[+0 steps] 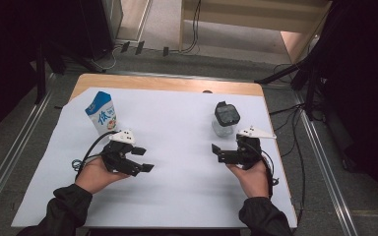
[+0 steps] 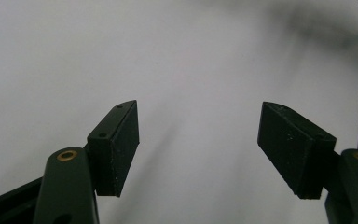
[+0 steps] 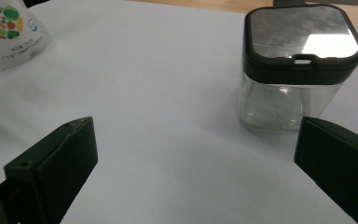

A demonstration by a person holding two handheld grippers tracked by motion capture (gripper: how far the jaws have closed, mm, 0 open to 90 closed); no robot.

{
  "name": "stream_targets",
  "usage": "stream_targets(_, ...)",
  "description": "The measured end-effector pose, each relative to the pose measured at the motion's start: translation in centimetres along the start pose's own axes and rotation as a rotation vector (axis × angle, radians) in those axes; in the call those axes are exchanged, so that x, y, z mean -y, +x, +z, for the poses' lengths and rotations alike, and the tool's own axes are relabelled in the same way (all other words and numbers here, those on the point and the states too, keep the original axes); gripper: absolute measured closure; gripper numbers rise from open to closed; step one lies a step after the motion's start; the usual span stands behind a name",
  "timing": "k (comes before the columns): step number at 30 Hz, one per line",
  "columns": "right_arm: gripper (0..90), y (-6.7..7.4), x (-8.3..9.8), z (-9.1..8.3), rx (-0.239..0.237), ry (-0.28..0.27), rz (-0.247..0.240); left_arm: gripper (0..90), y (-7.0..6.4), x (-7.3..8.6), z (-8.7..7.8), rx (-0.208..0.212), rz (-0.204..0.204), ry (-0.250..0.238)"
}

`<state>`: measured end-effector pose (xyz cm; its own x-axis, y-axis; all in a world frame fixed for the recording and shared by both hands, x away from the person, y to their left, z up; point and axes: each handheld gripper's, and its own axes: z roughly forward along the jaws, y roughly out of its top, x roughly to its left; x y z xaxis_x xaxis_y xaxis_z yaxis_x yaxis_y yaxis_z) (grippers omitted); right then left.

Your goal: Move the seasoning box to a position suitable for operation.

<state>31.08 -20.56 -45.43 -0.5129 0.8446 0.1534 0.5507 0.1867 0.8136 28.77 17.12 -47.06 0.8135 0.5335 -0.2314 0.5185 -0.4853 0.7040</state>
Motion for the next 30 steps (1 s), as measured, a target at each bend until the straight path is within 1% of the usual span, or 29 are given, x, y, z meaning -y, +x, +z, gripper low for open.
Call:
stream_targets(1,0.0,0.0,-0.2,0.0,0.017,0.007,0.013,30.2,0.0,0.0,-0.1,-0.002,0.002,0.001)
stream_targets(2,0.0,0.0,-0.5,-0.2,0.055,0.016,0.008,29.9,-0.1,0.0,-0.1,-0.001,-0.001,-0.001)
stream_targets(3,0.0,0.0,-0.6,-0.3,0.065,0.01,-0.004,29.8,-0.1,0.0,-0.1,0.005,-0.004,-0.006)
stream_targets(4,0.0,0.0,-0.8,-0.4,0.066,0.001,-0.011,29.8,-0.1,0.0,-0.2,0.005,-0.002,-0.008)
stream_targets(5,0.0,-0.2,-0.9,-0.4,0.062,-0.011,-0.002,29.8,-0.2,0.0,-0.2,0.004,0.001,-0.006)
stream_targets(6,0.0,-0.2,-0.9,-0.4,0.062,-0.011,-0.002,29.8,-0.2,0.0,-0.2,0.003,0.002,-0.004)
stream_targets(8,0.0,-0.6,-1.0,0.1,0.062,-0.012,0.02,29.8,-0.2,0.0,-0.2,0.0,0.004,-0.004)
stream_targets(10,0.0,-0.9,-1.1,0.5,0.082,0.001,0.011,29.8,-0.3,0.1,-0.1,-0.002,0.003,-0.006)
stream_targets(11,0.0,-1.1,-1.1,0.7,0.087,0.005,0.016,29.8,-0.3,0.1,-0.1,-0.005,0.004,-0.003)
stream_targets(13,0.0,-1.8,-1.5,1.5,0.098,0.021,0.042,29.6,-0.5,0.1,0.0,-0.005,0.01,-0.004)
stream_targets(14,0.0,-1.8,-1.5,1.5,0.098,0.021,0.042,29.5,-0.5,0.1,0.0,-0.005,0.01,-0.004)
stream_targets(15,0.0,-2.2,-1.9,2.0,0.108,0.023,0.053,29.5,-0.7,0.2,0.0,-0.007,0.017,-0.001)
stream_targets(16,0.0,-2.2,-1.9,2.0,0.108,0.023,0.053,29.5,-0.7,0.2,0.0,-0.007,0.017,-0.001)
stream_targets(18,0.0,-2.6,-2.2,2.6,0.121,0.016,0.04,29.5,-0.9,0.2,0.1,-0.007,0.018,0.006)
stream_targets(19,0.0,-2.8,-2.3,2.8,0.126,0.009,0.04,29.5,-0.9,0.3,0.1,-0.006,0.02,0.008)
stream_targets(20,0.0,-3.0,-2.5,3.1,0.133,0.001,0.052,29.5,-0.9,0.3,0.1,-0.006,0.02,0.011)
stream_targets(21,0.0,-3.3,-2.6,3.4,0.131,-0.002,0.059,29.5,-1.0,0.4,0.1,-0.006,0.016,0.011)
stream_targets(23,0.0,-3.7,-2.8,4.0,0.15,-0.004,0.065,29.6,-1.0,0.5,0.0,-0.005,0.012,0.013)
stream_targets(24,0.0,-3.8,-2.8,4.1,0.151,-0.008,0.065,29.6,-1.0,0.6,-0.1,-0.006,0.004,0.009)
stream_targets(25,0.0,-4.1,-2.9,4.4,0.147,-0.011,0.077,29.6,-1.0,0.7,-0.2,-0.009,0.006,0.009)
stream_targets(26,0.0,-4.3,-3.0,4.6,0.131,-0.02,0.087,29.7,-1.0,0.8,-0.3,-0.005,0.003,0.007)
stream_targets(27,0.0,-4.6,-3.2,5.1,0.123,-0.028,0.101,29.8,-1.0,0.9,-0.5,-0.013,-0.004,0.0)
stream_targets(28,0.0,-4.6,-3.2,5.1,0.123,-0.028,0.101,29.9,-1.0,0.9,-0.5,-0.013,-0.004,0.0)
stream_targets(30,0.0,-4.8,-3.4,5.6,0.139,-0.027,0.088,29.9,-0.9,1.1,-0.6,-0.013,-0.012,-0.001)
